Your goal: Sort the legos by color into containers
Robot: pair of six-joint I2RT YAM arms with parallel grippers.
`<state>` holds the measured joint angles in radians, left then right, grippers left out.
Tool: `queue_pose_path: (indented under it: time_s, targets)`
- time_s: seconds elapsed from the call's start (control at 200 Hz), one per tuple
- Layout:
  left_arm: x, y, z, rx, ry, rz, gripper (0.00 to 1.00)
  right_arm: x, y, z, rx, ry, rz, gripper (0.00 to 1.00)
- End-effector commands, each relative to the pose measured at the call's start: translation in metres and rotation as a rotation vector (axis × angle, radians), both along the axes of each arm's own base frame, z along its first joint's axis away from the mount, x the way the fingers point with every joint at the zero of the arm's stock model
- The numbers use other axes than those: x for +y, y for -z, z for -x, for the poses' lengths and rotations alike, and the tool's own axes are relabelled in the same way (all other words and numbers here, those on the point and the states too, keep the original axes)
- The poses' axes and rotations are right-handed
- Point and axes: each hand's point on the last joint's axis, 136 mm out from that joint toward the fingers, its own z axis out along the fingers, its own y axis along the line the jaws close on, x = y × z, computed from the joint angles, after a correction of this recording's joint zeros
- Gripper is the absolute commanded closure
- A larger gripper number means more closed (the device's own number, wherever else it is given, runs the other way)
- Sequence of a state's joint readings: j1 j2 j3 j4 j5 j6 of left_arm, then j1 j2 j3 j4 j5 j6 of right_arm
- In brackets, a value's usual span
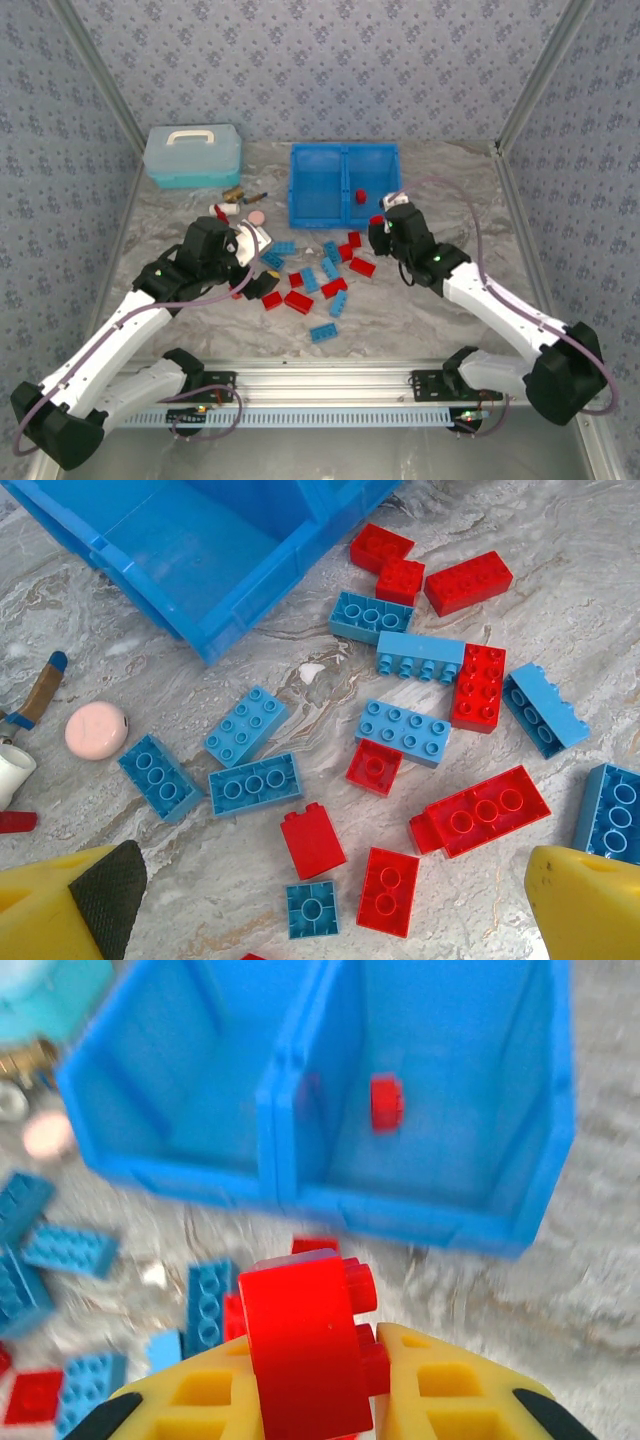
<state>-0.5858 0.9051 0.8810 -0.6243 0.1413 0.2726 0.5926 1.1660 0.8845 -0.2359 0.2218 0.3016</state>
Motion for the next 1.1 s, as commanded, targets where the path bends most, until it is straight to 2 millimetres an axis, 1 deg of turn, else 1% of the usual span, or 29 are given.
queue_pose_path:
  time_s: [0.0,0.025,0.035,0.045,0.07,0.115,0.135,0.145,0.17,0.24,0.28,0.295,0.305,0.315,0.32,0.325,0.335,0.415,0.425,0.475,0.555,0.645,0.7,0.76,0.839,0.924,0.984,1.044,1.094]
  targets:
    - [-0.004,-0.014,0.002,-0.047,0.026,0.033,0.01,-0.006,-0.014,-0.028,-0.006,0.044,0.034,0.74]
    - [-0.004,-0.017,0.004,-0.057,0.03,0.044,0.01,-0.005,-0.015,-0.037,0.004,0.044,0.038,0.74]
    - [-0.004,-0.019,0.005,-0.061,0.032,0.049,0.01,-0.005,-0.012,-0.041,0.015,0.045,0.044,0.74]
    - [-0.004,-0.02,0.005,-0.065,0.033,0.054,0.01,-0.004,-0.013,-0.045,0.016,0.046,0.042,0.74]
    - [-0.004,-0.023,0.006,-0.081,0.036,0.068,0.01,-0.005,-0.009,-0.056,0.033,0.054,0.047,0.74]
    - [-0.004,-0.031,0.009,-0.116,0.039,0.098,0.01,-0.005,0.0,-0.077,0.067,0.069,0.045,0.74]
    - [-0.004,-0.034,0.01,-0.133,0.042,0.111,0.01,-0.007,0.009,-0.082,0.095,0.076,0.049,0.75]
    - [-0.004,-0.035,0.011,-0.14,0.044,0.116,0.01,-0.005,0.003,-0.09,0.086,0.078,0.039,0.75]
    - [-0.003,-0.039,0.011,-0.162,0.043,0.13,0.01,-0.007,0.006,-0.102,0.105,0.096,0.038,0.75]
    - [-0.001,-0.049,0.015,-0.226,0.053,0.161,0.01,-0.008,0.031,-0.128,0.181,0.122,0.058,0.76]
    - [0.001,-0.051,0.016,-0.257,0.055,0.166,0.01,-0.008,0.038,-0.141,0.206,0.135,0.066,0.76]
    - [0.002,-0.052,0.017,-0.267,0.055,0.166,0.01,-0.008,0.048,-0.144,0.231,0.138,0.074,0.76]
    - [0.002,-0.053,0.017,-0.274,0.056,0.166,0.01,-0.007,0.047,-0.147,0.233,0.14,0.072,0.76]
    - [0.003,-0.053,0.017,-0.279,0.054,0.165,0.01,-0.007,0.053,-0.149,0.248,0.142,0.078,0.76]
    - [0.003,-0.053,0.017,-0.281,0.055,0.165,0.01,-0.006,0.052,-0.152,0.247,0.14,0.076,0.76]
    - [0.003,-0.053,0.017,-0.283,0.053,0.164,0.01,-0.006,0.057,-0.151,0.258,0.142,0.079,0.76]
    - [0.004,-0.054,0.017,-0.289,0.052,0.164,0.01,-0.004,0.055,-0.156,0.256,0.142,0.074,0.76]
    - [0.008,-0.055,0.017,-0.306,0.041,0.155,0.01,0.001,0.081,-0.167,0.329,0.154,0.079,0.76]
    - [0.008,-0.055,0.017,-0.306,0.04,0.154,0.01,0.001,0.086,-0.168,0.342,0.155,0.08,0.75]
    - [0.008,-0.055,0.017,-0.304,0.04,0.15,0.01,0.002,0.1,-0.171,0.377,0.167,0.085,0.75]
    - [0.007,-0.052,0.016,-0.291,0.043,0.143,0.01,0.004,0.113,-0.172,0.404,0.175,0.086,0.74]
    - [0.005,-0.049,0.015,-0.269,0.05,0.135,0.01,0.002,0.117,-0.171,0.415,0.19,0.09,0.68]
    - [0.004,-0.047,0.014,-0.257,0.048,0.132,0.01,-0.001,0.115,-0.169,0.419,0.195,0.099,0.64]
    - [0.004,-0.046,0.011,-0.25,0.035,0.132,0.01,-0.003,0.109,-0.166,0.417,0.192,0.109,0.6]
    - [0.004,-0.045,0.009,-0.25,0.021,0.14,0.01,-0.003,0.092,-0.161,0.385,0.176,0.113,0.57]
    - [0.004,-0.046,0.005,-0.253,-0.001,0.154,0.01,-0.003,0.063,-0.154,0.333,0.16,0.095,0.56]
    - [0.008,-0.049,-0.002,-0.255,-0.064,0.174,0.01,-0.005,0.041,-0.146,0.296,0.152,0.076,0.55]
    - [0.013,-0.054,-0.01,-0.247,-0.142,0.209,0.01,-0.005,0.017,-0.133,0.253,0.138,0.049,0.55]
    - [0.019,-0.065,-0.018,-0.232,-0.24,0.259,0.01,-0.006,-0.003,-0.117,0.21,0.128,0.026,0.54]
